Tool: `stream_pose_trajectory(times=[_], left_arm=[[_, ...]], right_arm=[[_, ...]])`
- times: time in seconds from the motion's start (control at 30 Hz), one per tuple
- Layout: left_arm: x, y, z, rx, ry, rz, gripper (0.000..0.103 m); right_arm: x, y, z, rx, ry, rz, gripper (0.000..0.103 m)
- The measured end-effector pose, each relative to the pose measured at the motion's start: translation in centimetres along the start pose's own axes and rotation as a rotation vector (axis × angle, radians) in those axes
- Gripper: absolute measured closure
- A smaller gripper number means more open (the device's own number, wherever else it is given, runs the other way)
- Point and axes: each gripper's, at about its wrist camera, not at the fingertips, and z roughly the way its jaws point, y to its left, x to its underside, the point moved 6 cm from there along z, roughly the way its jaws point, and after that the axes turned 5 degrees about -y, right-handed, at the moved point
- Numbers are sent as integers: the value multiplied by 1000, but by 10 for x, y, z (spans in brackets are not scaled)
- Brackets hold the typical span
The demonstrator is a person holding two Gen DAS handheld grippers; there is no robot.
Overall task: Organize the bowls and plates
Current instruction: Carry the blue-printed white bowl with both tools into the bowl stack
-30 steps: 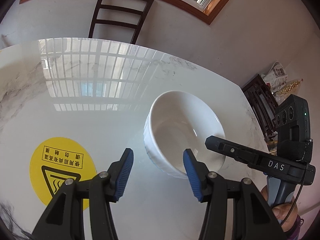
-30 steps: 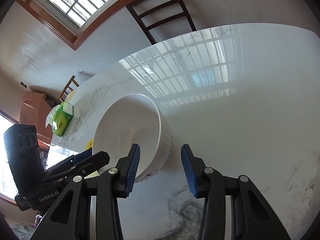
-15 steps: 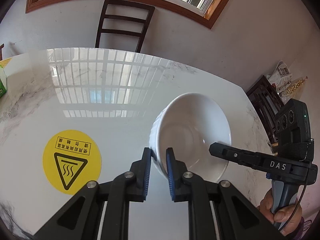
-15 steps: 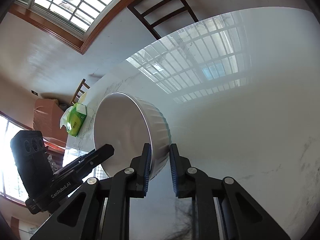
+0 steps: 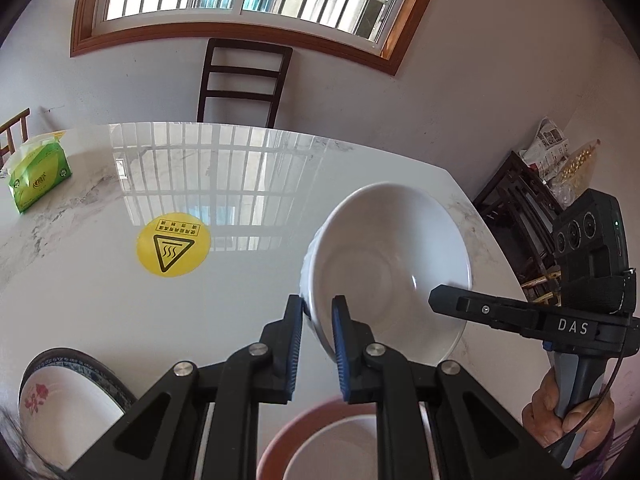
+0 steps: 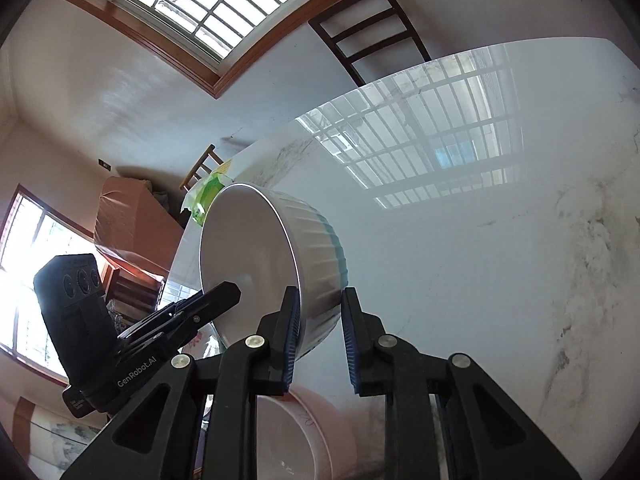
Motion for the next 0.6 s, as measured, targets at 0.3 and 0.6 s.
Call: stream_pose_trajectory(times=[0.3, 0.6], left_arm=[[63, -17, -57, 15, 12, 11, 88], [112, -17, -74, 21, 67, -29, 88]], right_arm=[[74, 29, -46, -5, 19, -53, 82], [122, 33, -56, 16, 56, -53, 81]])
